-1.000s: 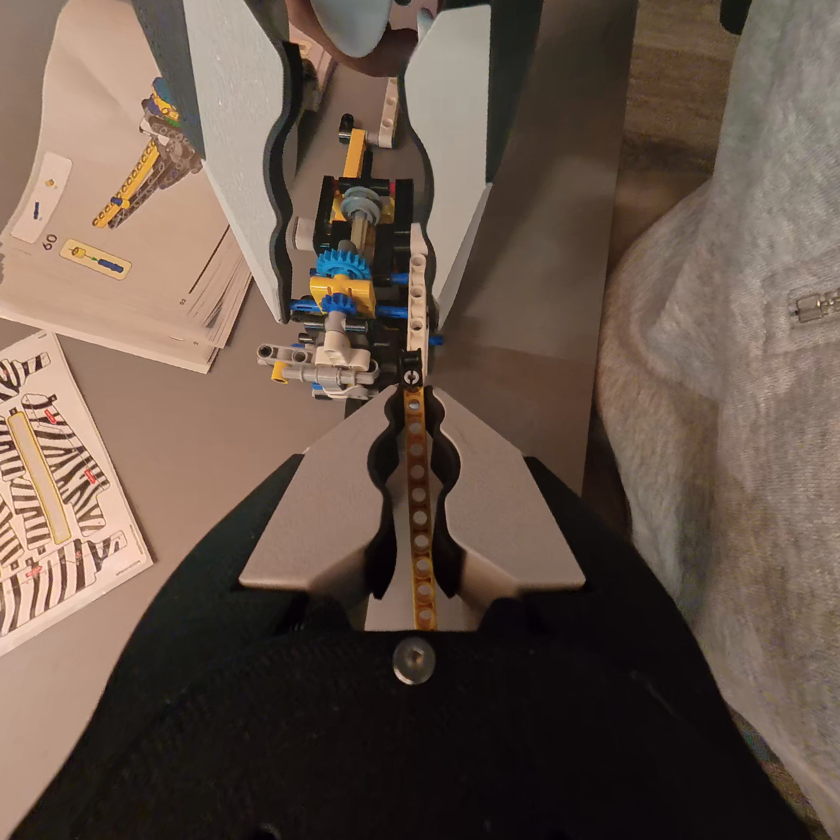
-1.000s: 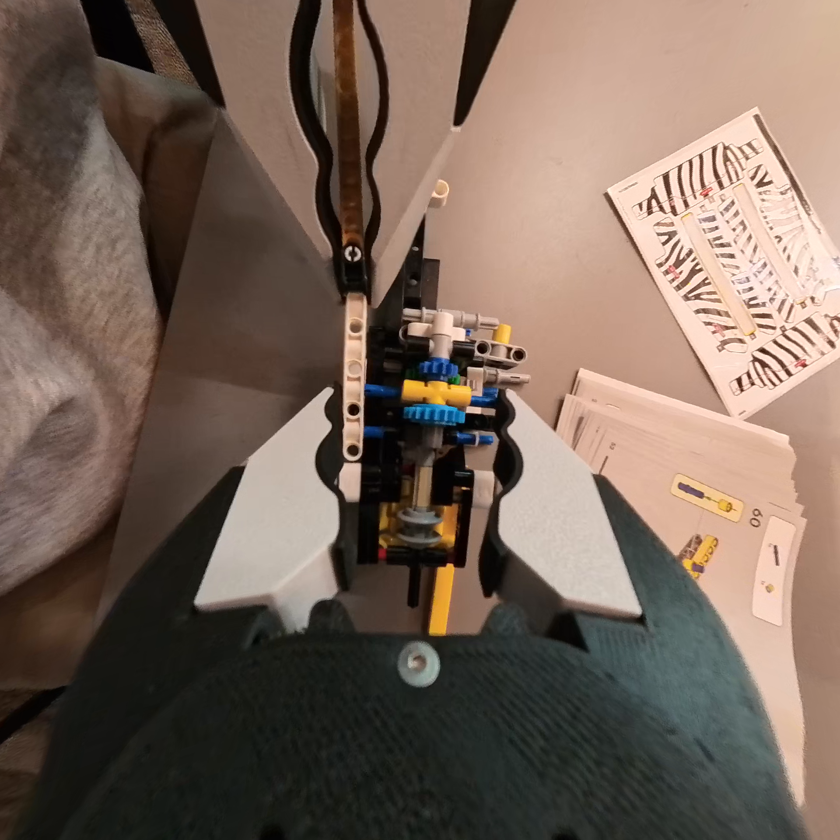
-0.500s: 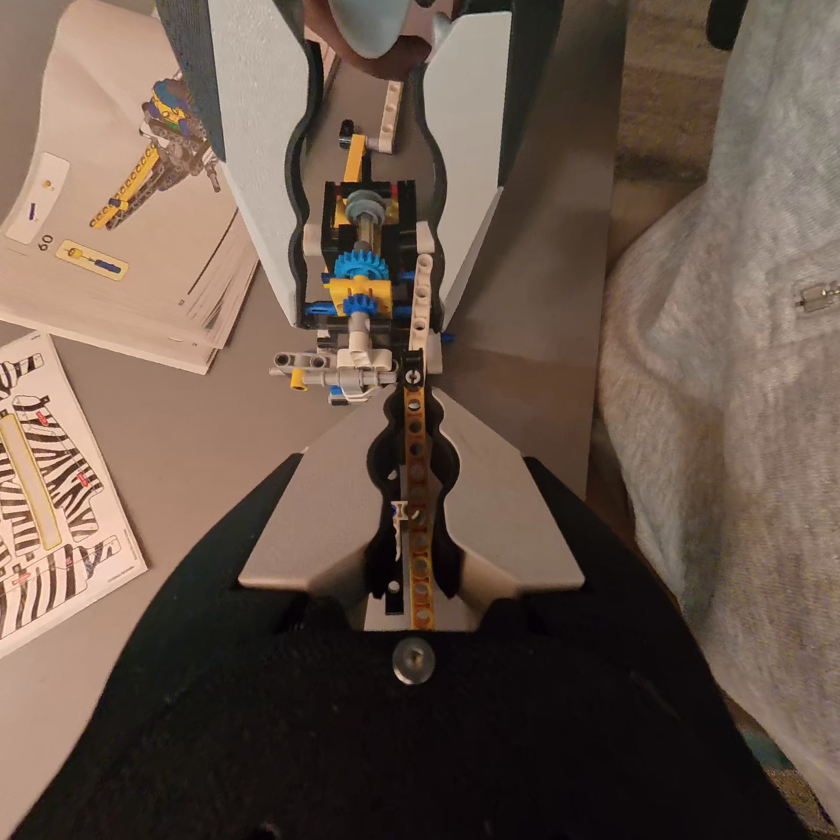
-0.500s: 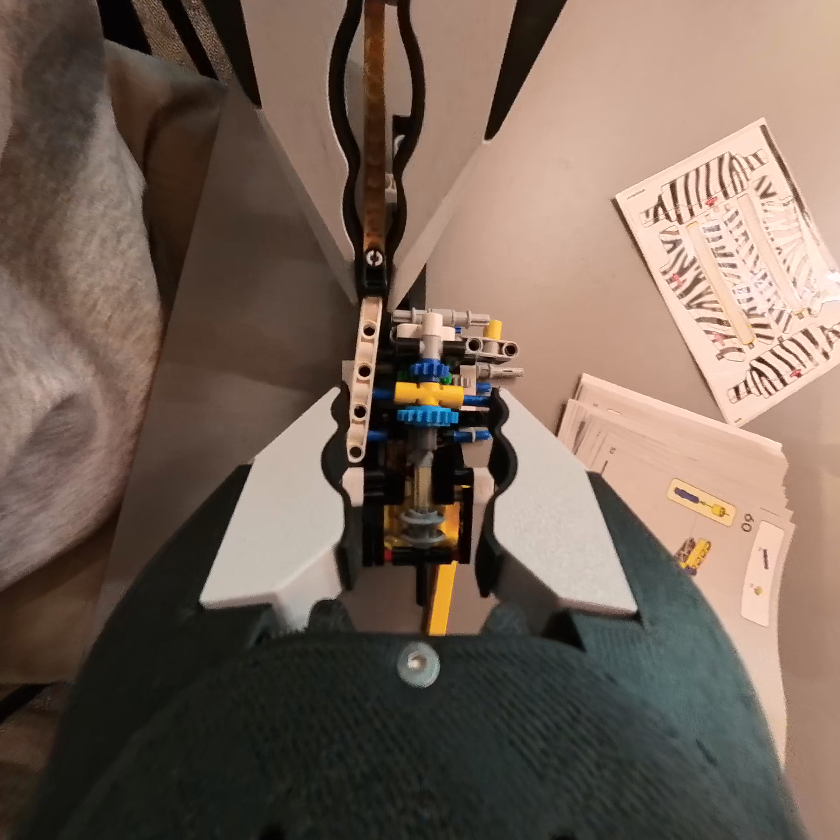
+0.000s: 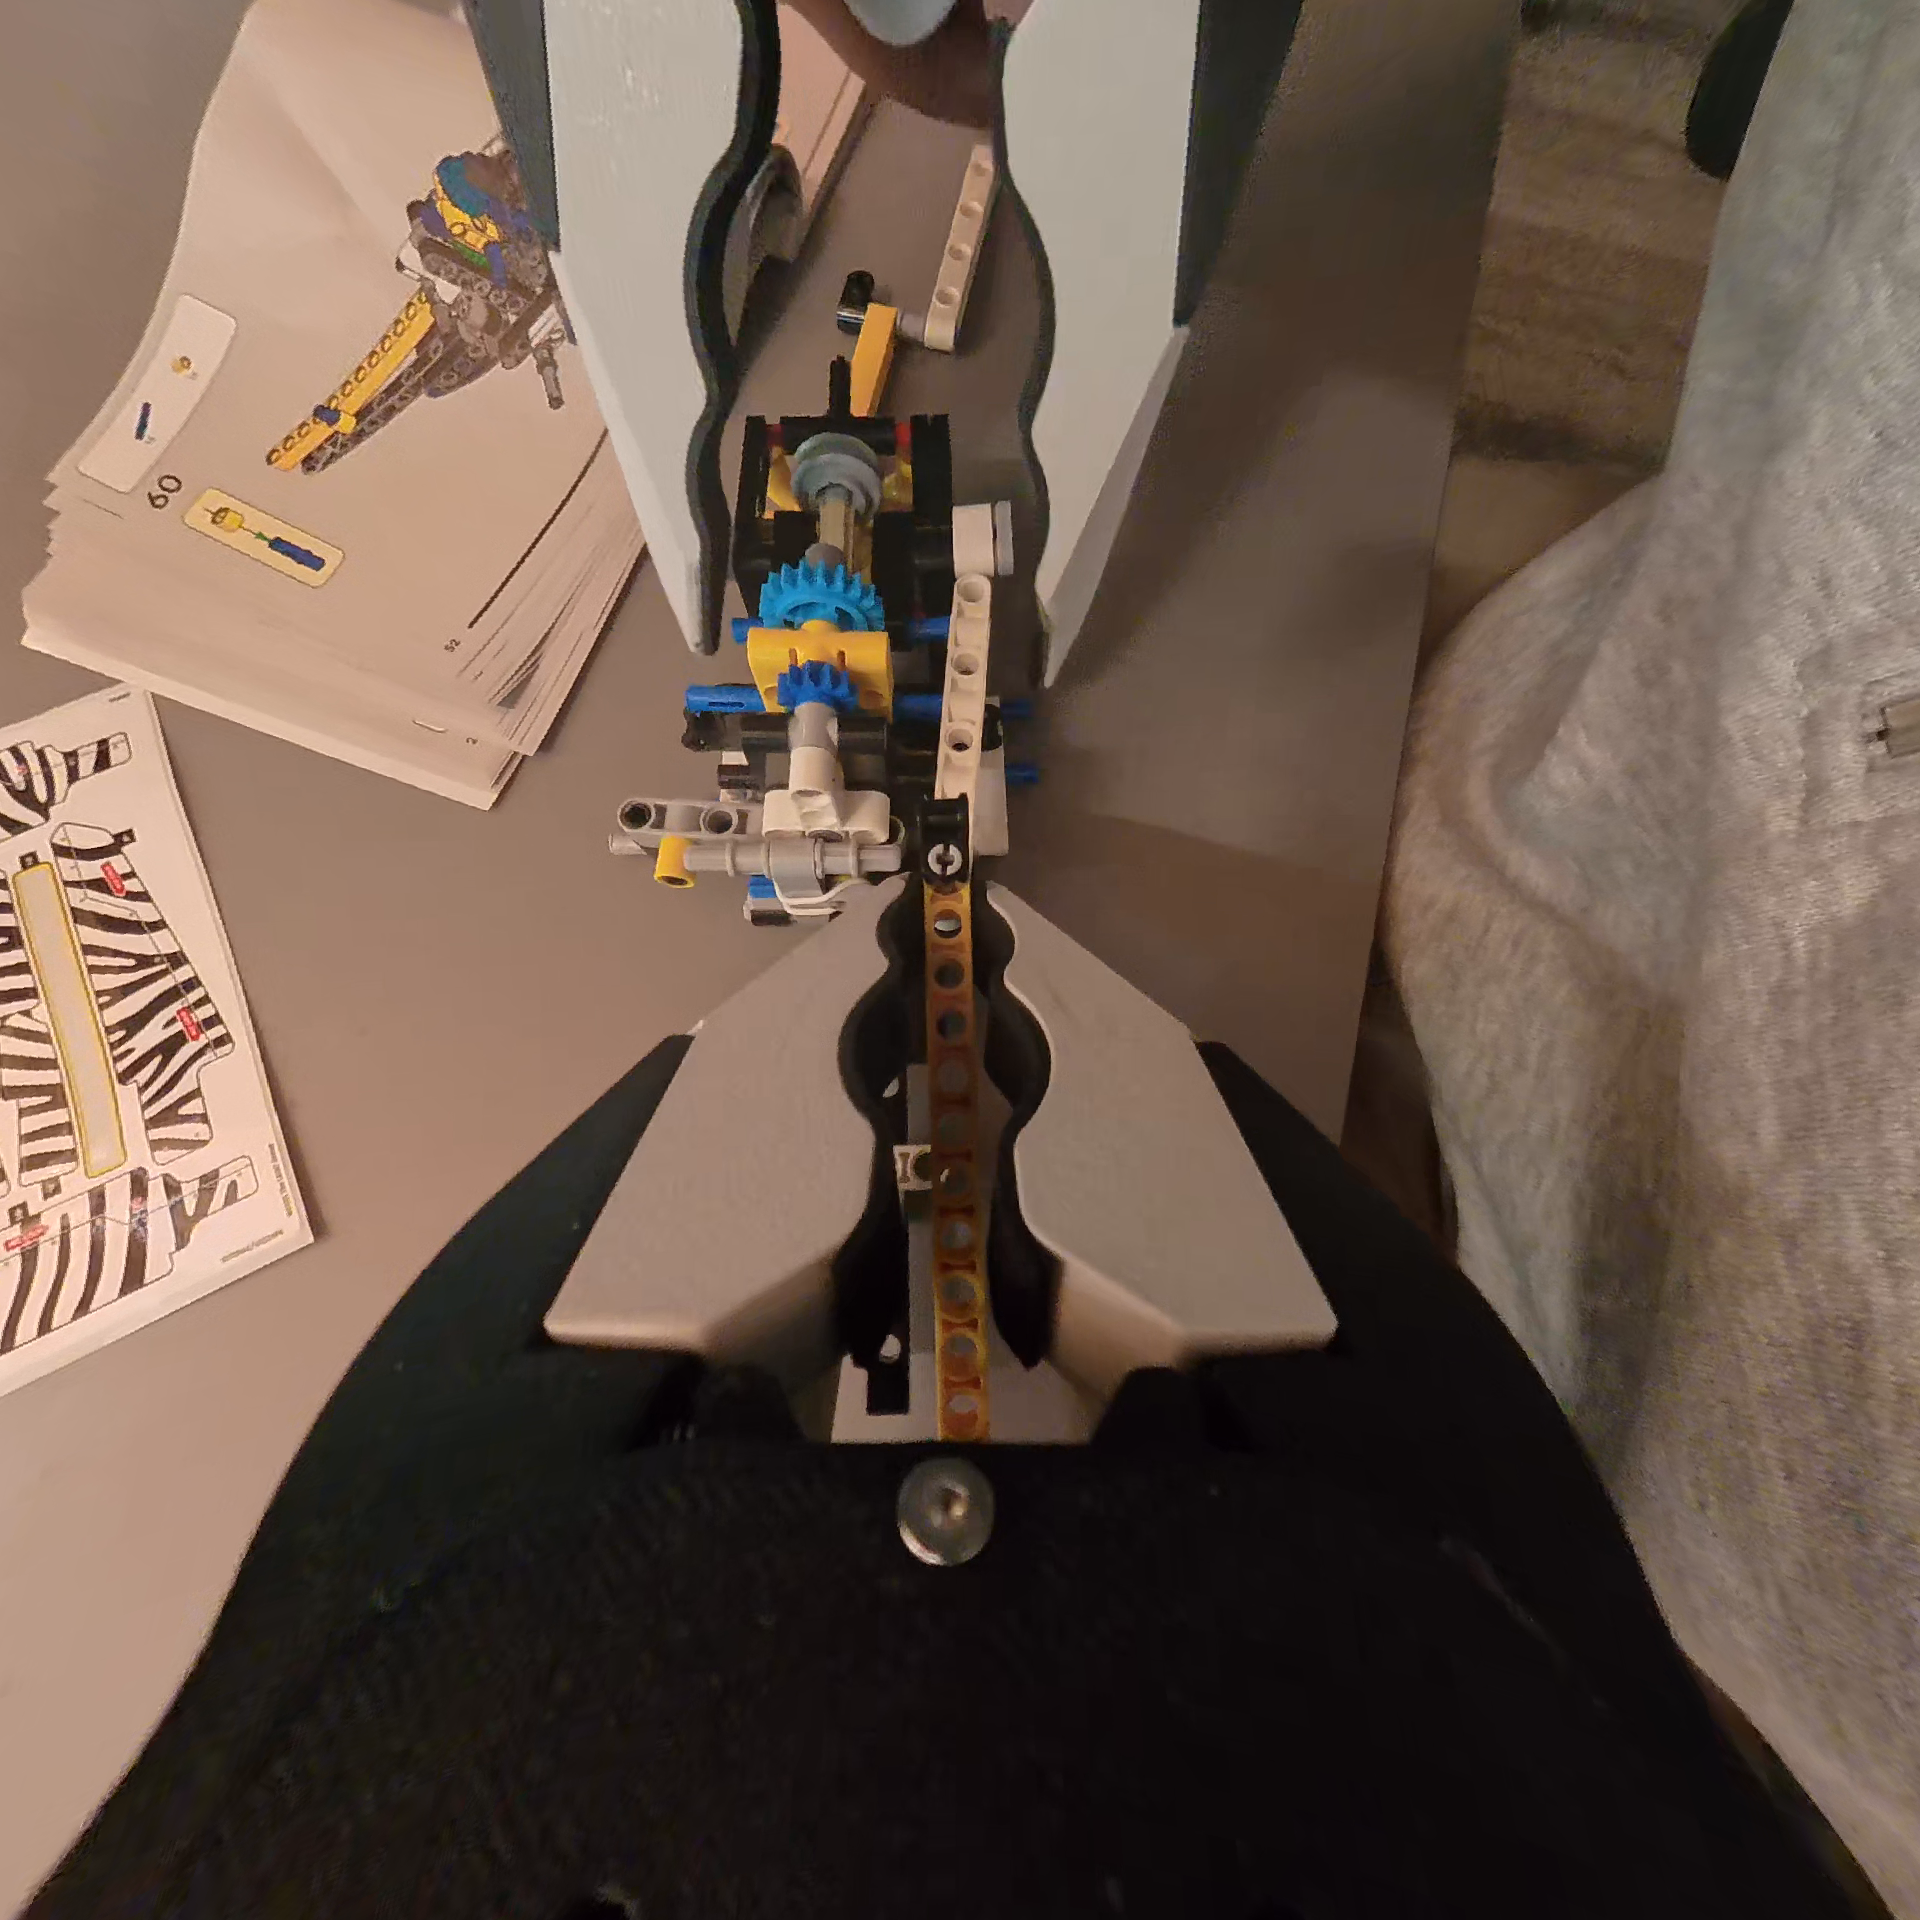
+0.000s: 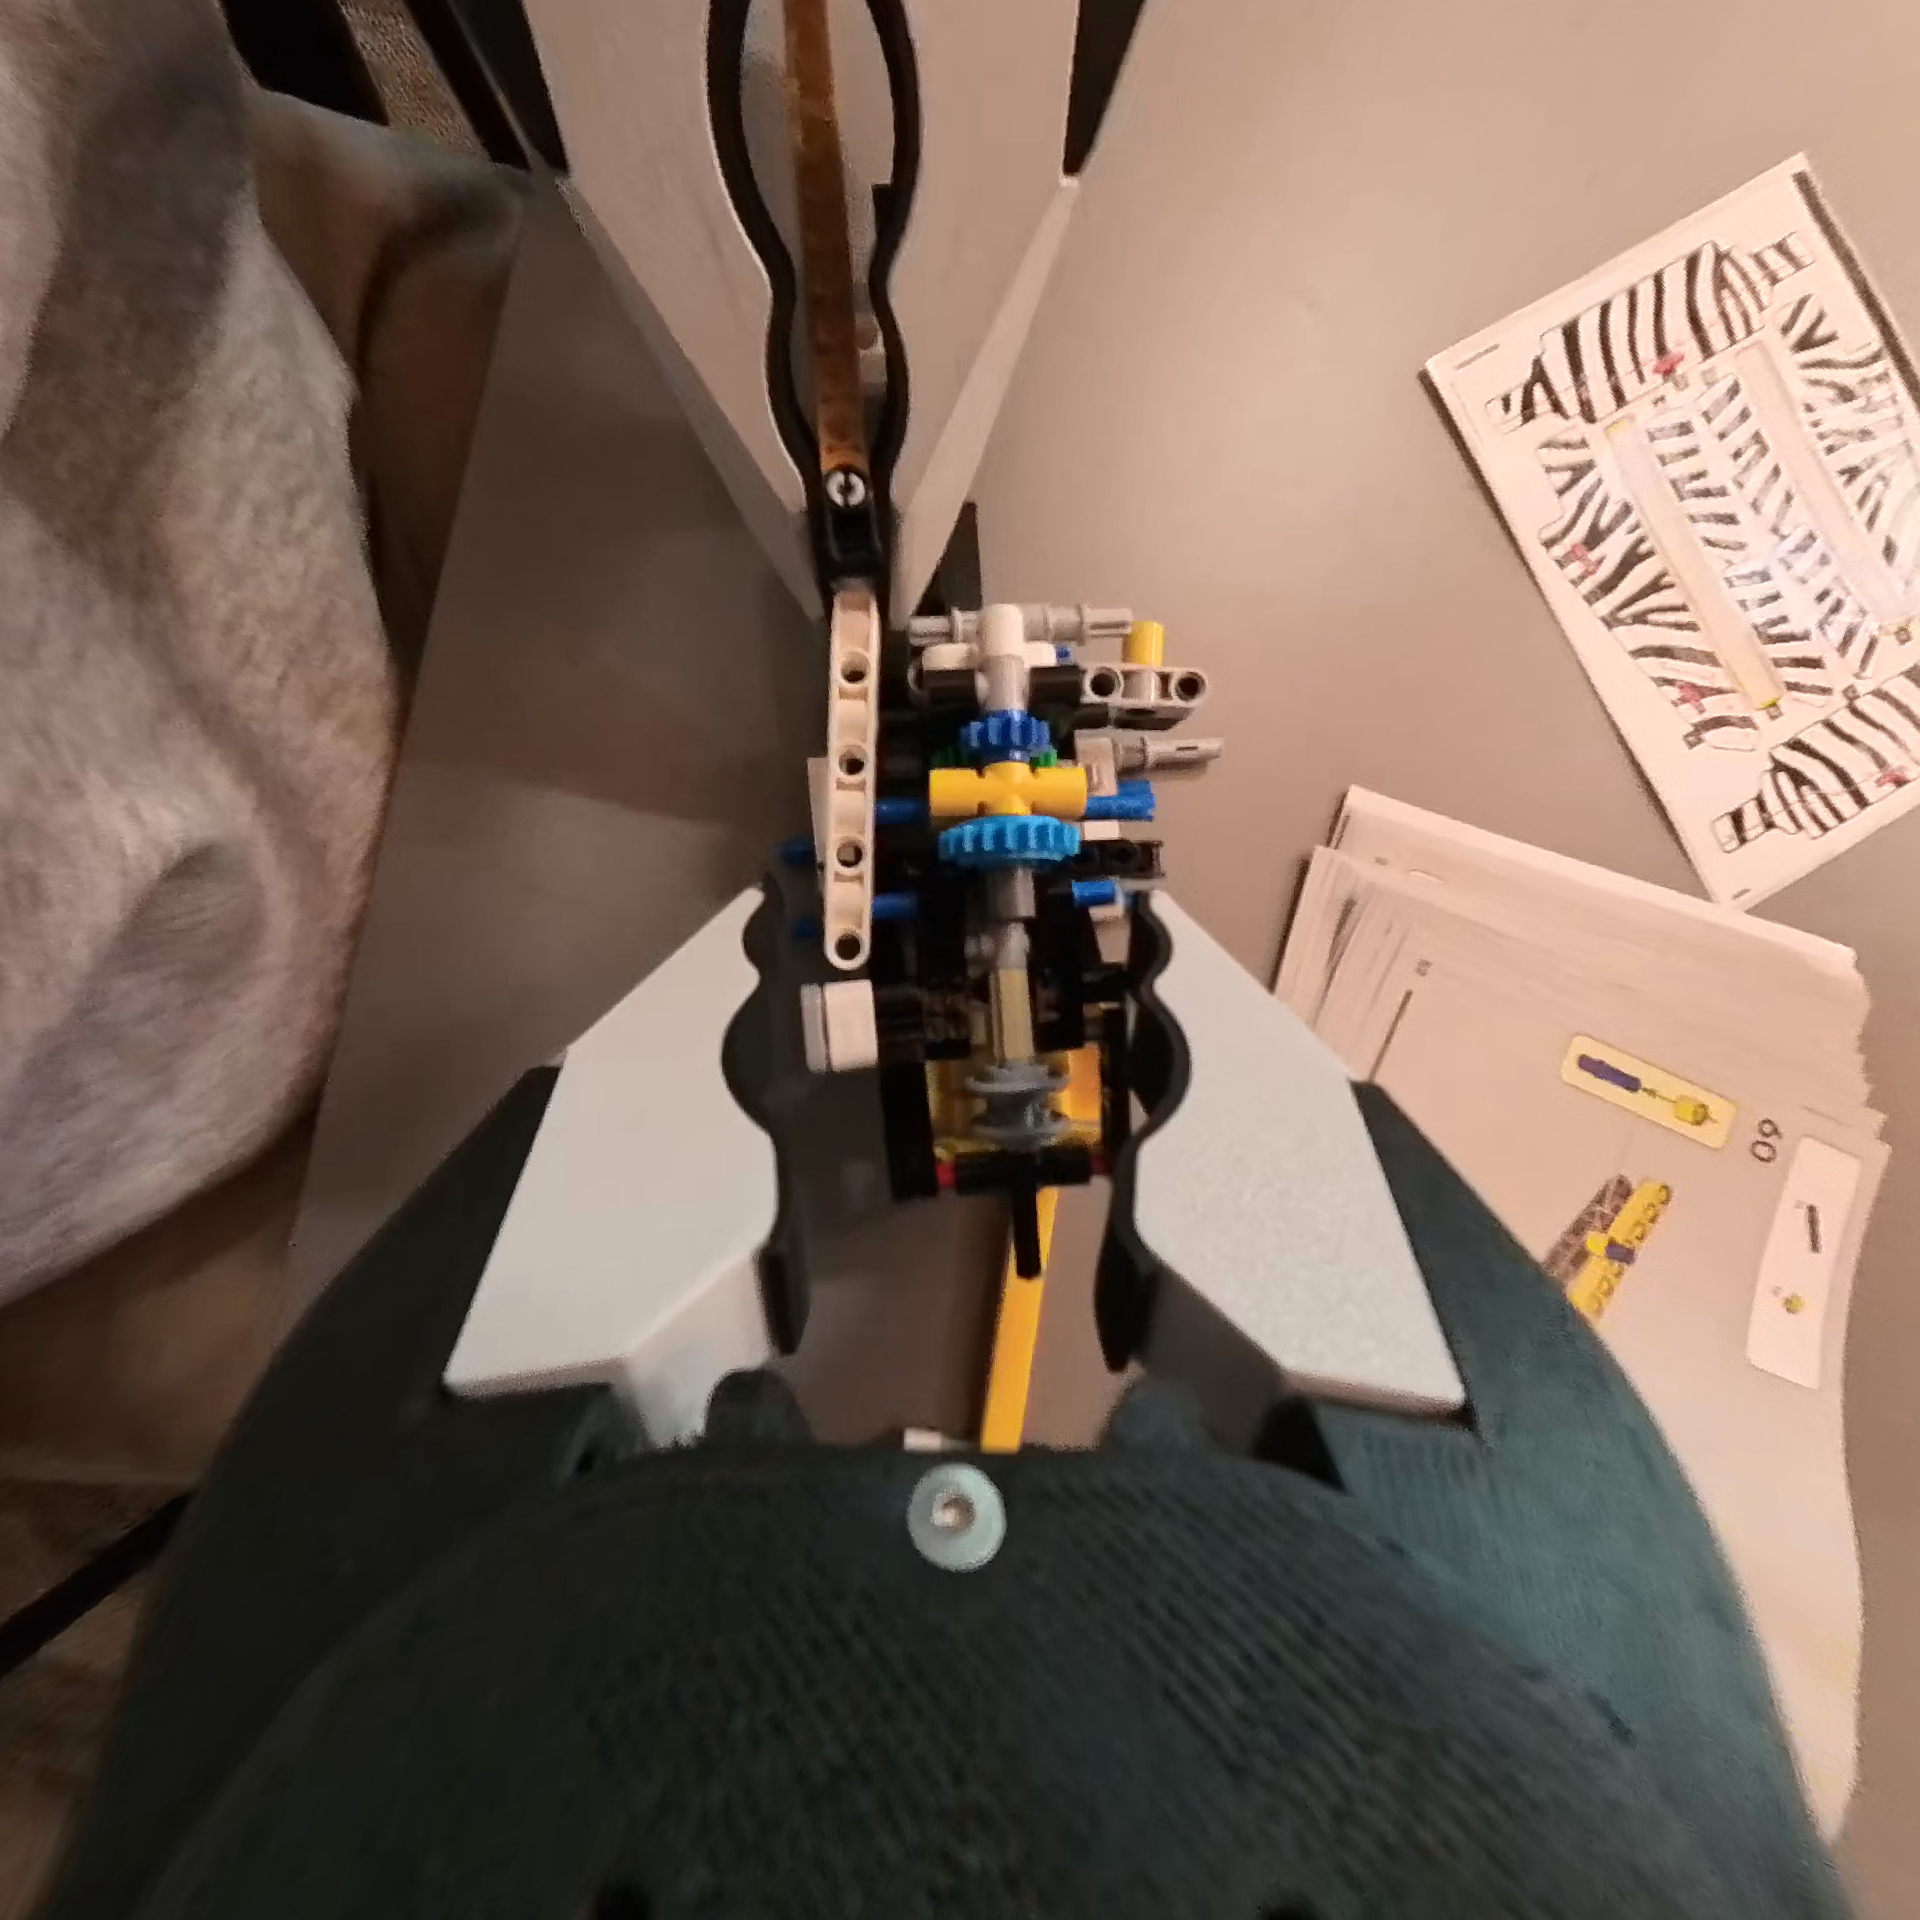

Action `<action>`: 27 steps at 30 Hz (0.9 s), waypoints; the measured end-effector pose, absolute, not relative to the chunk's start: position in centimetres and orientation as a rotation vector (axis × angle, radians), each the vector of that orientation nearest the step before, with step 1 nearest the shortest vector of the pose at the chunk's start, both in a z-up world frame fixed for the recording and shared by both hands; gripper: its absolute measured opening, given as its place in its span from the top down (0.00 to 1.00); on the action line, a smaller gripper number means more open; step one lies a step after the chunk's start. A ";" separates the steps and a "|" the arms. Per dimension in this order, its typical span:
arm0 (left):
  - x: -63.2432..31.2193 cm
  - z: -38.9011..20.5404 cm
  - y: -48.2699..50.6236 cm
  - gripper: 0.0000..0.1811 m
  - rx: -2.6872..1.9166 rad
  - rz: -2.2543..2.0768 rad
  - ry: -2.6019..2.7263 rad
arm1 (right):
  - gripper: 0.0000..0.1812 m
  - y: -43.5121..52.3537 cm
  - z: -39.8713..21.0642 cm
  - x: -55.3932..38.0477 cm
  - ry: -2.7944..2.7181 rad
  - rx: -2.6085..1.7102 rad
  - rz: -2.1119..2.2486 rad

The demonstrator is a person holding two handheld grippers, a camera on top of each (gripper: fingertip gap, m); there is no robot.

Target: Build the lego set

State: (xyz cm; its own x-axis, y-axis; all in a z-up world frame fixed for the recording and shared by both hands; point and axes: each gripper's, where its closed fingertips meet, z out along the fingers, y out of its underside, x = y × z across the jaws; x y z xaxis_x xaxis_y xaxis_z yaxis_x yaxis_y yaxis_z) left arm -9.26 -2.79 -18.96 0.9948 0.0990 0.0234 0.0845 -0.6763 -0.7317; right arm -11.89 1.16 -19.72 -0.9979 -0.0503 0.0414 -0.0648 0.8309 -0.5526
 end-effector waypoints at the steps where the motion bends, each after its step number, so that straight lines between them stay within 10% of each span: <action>1: -9.3 -18.9 -2.8 0.98 -2.316 0.024 -0.127 | 0.65 1.3 -19.7 -11.9 -2.991 0.106 0.890; 27: -9.2 -18.3 -2.3 0.98 -2.347 0.024 -0.337 | 0.72 1.3 -20.1 -12.0 -3.094 0.150 0.844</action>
